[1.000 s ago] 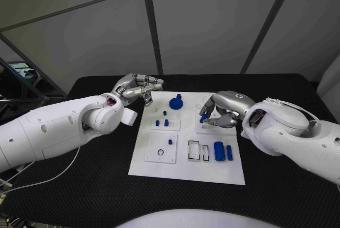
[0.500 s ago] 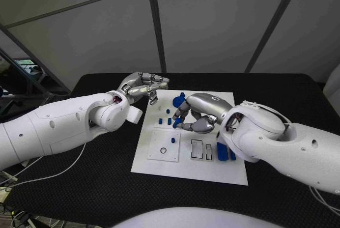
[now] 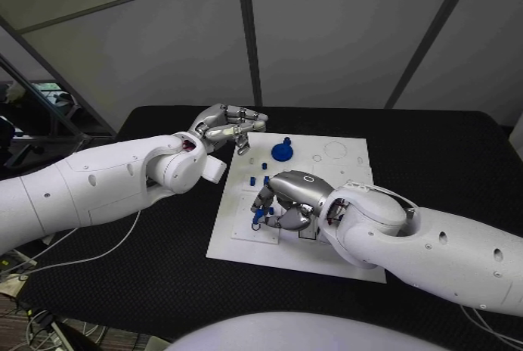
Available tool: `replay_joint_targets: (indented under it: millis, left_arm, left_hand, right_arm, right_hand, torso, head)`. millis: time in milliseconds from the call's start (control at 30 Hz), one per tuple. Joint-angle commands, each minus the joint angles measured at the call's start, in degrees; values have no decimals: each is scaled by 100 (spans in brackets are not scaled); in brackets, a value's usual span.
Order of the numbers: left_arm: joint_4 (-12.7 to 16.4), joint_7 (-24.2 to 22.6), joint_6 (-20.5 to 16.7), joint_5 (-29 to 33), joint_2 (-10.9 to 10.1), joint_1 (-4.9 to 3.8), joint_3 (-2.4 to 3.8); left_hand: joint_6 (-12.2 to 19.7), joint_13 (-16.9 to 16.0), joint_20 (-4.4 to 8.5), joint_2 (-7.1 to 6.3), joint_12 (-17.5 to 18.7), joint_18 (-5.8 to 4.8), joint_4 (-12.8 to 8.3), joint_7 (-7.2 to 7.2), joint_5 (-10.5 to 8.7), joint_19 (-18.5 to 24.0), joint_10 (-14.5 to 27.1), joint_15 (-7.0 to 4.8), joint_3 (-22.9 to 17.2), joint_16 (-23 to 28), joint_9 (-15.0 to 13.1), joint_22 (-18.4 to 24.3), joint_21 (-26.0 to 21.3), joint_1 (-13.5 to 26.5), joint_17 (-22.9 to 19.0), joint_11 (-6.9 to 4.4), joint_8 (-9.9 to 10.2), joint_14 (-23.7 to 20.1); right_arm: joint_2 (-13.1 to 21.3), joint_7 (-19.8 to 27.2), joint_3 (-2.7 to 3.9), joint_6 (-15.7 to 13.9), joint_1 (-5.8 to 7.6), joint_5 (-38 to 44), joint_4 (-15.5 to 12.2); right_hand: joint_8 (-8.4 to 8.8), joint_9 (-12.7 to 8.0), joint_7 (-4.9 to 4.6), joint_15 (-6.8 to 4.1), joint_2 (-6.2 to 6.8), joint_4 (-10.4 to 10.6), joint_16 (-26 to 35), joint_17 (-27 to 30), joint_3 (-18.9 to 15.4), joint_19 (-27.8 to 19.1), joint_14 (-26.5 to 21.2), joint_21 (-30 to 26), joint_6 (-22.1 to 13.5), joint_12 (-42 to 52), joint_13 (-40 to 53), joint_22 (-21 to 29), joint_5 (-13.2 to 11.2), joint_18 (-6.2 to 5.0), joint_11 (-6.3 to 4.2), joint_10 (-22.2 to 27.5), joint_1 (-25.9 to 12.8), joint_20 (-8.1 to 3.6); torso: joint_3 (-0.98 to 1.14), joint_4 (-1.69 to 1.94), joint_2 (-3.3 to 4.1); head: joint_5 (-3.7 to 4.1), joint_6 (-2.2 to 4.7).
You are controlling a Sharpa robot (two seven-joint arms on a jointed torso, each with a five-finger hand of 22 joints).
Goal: Assemble the parts on the task board
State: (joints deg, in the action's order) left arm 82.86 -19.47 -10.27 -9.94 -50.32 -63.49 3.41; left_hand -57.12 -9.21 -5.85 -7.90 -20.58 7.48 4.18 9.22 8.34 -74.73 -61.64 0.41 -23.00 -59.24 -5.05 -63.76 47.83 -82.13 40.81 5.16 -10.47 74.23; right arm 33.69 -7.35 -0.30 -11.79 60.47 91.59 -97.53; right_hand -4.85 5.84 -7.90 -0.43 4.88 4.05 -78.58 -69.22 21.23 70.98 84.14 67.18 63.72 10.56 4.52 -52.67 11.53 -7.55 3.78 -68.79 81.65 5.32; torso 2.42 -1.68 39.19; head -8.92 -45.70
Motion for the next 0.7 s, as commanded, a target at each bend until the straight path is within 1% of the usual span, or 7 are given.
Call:
replay_joint_targets:
  millis: [33, 200, 367, 533, 567, 700]
  left_arm:
    - [-13, -46, 57, 19, 7, -9, 4]
    - [-25, -51, 60, 19, 14, -9, 4]
    - [-24, -51, 65, 19, 17, -9, 4]
    - [-20, -49, 68, 19, 15, -9, 4]
    - [-19, -49, 69, 19, 15, -9, 4]
    - [-12, -45, 74, 19, 15, -9, 4]
  left_hand:
    - [-2, -5, -13, 42, -22, 56, -25, 13, 28, -38, 23, 1, 3, -25, 9, -5, 23, 6, -5, -13, -28, -24]
    - [-5, -6, -13, 46, -26, 56, -28, 10, 28, -39, 22, 1, 3, -26, 9, -9, 28, 2, -9, -14, -31, -26]
    - [-5, -6, -13, 46, -26, 56, -28, 10, 28, -39, 22, 1, 3, -26, 9, -9, 28, 2, -9, -14, -31, -26]
    - [-5, -6, -13, 46, -26, 56, -28, 10, 28, -39, 22, 1, 3, -26, 9, -9, 28, 2, -9, -14, -31, -26]
    - [-5, -6, -13, 46, -26, 56, -28, 10, 28, -39, 22, 1, 3, -26, 9, -9, 28, 2, -9, -14, -31, -26]
    - [-5, -6, -13, 46, -26, 56, -28, 10, 28, -39, 22, 1, 3, -26, 9, -9, 28, 2, -9, -14, -31, -26]
  right_arm:
    - [-47, 146, -28, 16, -20, 201, 61]
    - [-126, 147, -56, 27, -54, 288, 161]
    - [-184, 138, -65, 46, -79, 351, 245]
    - [-225, 117, -68, 84, -94, 405, 314]
    - [-234, 108, -68, 103, -96, 418, 330]
    - [-255, 66, -69, 196, -100, 463, 373]
  right_hand:
    - [-40, 9, -15, -37, -23, -3, -30, 4, 19, 36, 239, 21, 6, -32, 7, 5, 40, 27, 5, -53, 29, -8]
    - [-39, 10, -15, -37, -22, -7, -37, -7, 22, 36, 241, 22, 7, -37, 8, 4, 49, 27, 5, -55, 32, -8]
    - [-39, 11, -15, -37, -23, -8, -39, -11, 23, 36, 241, 22, 8, -39, 8, 5, 53, 27, 5, -56, 33, -8]
    - [-39, 11, -15, -37, -23, -9, -41, -14, 24, 35, 242, 22, 8, -40, 9, 5, 55, 27, 5, -57, 34, -8]
    - [-39, 11, -15, -37, -23, -9, -41, -14, 24, 35, 242, 22, 8, -40, 9, 5, 55, 27, 5, -57, 34, -8]
    - [-39, 11, -15, -37, -23, -11, -35, -3, 25, 30, 240, 16, 8, -42, 9, 15, 60, 25, 5, -58, 37, -8]
  torso:
    - [5, 3, -7]
    - [2, 2, -8]
    - [2, 2, -6]
    - [1, 2, -6]
    - [-2, 3, -8]
    - [-1, 3, -7]
  head:
    - [-35, -36]
    - [-61, -51]
    - [-87, -73]
    - [-96, -77]
    - [-103, -83]
    - [-108, -87]
